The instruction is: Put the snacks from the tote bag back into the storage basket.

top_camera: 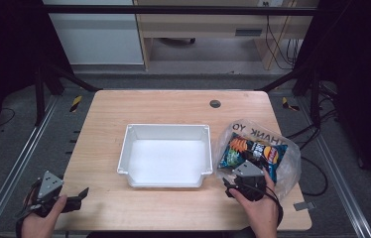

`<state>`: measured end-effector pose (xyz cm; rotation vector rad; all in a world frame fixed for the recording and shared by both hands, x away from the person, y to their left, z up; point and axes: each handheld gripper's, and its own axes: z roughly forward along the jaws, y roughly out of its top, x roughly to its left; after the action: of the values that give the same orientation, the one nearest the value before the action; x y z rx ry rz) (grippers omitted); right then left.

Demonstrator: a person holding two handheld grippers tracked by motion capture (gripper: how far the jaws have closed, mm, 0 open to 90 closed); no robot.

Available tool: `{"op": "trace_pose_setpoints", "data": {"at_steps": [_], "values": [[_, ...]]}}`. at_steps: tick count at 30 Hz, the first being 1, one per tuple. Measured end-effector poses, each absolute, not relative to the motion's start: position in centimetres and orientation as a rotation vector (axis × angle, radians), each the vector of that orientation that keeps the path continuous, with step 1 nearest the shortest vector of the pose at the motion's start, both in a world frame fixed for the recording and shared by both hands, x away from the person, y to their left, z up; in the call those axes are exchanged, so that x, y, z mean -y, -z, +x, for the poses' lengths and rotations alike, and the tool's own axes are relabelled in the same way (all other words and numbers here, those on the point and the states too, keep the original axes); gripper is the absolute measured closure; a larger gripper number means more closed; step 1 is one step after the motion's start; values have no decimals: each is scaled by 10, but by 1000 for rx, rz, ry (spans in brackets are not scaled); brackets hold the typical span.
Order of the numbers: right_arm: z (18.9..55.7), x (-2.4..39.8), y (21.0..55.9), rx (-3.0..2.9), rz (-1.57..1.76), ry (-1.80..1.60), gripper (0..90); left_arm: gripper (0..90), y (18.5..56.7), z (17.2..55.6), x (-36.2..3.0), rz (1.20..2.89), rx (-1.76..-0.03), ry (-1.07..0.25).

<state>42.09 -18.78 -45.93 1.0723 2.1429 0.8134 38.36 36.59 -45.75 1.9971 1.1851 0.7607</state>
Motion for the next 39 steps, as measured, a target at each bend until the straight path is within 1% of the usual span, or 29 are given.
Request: {"op": "trace_pose_setpoints", "data": {"at_steps": [1,6,9,11,13,17,19,22,28,34,39], "values": [[421,188,459,-2142,1072,-812,152,35,456,384,-367,1983,-1183,-776],[424,189,457,-2126,1078,-829,140,29,457,385,-366,1973,-1188,-762],[423,193,453,-2110,1068,-848,159,29,457,386,-364,1979,-1166,-757],[421,196,451,-2110,1078,-865,192,29,457,387,-363,1976,-1165,-747],[421,198,449,-2117,1083,-884,191,29,456,387,-362,1975,-1157,-745],[419,201,436,-2131,1093,-856,172,29,454,384,-359,1983,-1133,-764],[419,205,426,-2133,1129,-845,161,32,455,381,-361,1972,-1170,-796],[420,210,418,-2151,1135,-809,145,31,455,381,-365,1969,-1176,-811],[427,221,410,-2192,1153,-747,127,30,457,384,-369,1980,-1195,-794],[422,230,406,-2197,1176,-730,123,20,458,384,-366,1982,-1198,-789],[424,242,393,-2210,1145,-699,119,21,458,384,-363,1990,-1179,-794]]}}
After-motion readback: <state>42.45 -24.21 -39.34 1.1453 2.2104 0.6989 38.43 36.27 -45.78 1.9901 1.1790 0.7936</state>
